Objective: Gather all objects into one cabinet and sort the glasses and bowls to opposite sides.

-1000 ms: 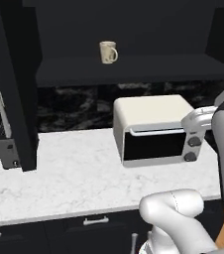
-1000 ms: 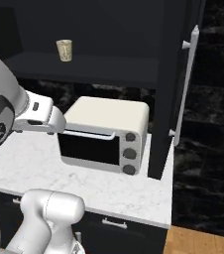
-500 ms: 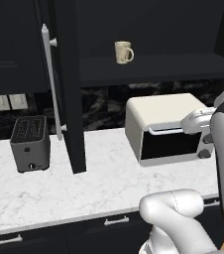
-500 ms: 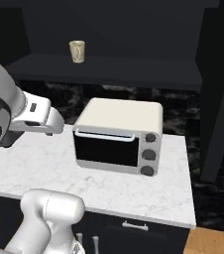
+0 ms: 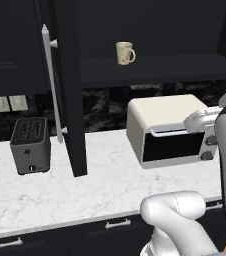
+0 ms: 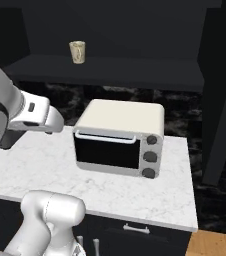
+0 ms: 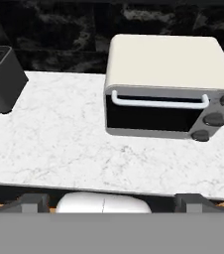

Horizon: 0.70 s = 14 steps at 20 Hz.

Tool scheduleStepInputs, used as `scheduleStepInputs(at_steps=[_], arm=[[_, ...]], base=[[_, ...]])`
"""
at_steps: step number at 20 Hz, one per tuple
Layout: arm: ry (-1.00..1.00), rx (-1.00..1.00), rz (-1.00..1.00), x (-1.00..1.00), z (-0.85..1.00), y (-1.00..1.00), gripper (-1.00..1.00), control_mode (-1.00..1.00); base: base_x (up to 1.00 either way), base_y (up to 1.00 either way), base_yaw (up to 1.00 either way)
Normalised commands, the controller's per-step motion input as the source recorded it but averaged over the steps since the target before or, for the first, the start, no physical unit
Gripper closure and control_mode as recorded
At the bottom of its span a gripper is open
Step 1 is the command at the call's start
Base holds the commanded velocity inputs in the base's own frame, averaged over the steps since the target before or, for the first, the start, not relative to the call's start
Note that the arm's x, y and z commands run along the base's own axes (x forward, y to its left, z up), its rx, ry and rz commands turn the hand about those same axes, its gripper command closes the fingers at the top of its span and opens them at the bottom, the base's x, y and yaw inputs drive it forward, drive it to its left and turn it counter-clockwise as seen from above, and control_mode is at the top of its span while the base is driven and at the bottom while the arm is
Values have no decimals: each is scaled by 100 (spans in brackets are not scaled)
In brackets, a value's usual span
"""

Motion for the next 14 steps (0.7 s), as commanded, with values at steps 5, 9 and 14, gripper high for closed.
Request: scheduleStepInputs(at_steps=[5,9,14], arm=[[-40,2,12,6,70,0,-100,-100],[-37,4,16,36,59,0,-100,-100],[-32,2,16,68,19,0,-100,-100]], base=[[0,0,0],[0,0,0],[0,0,0]])
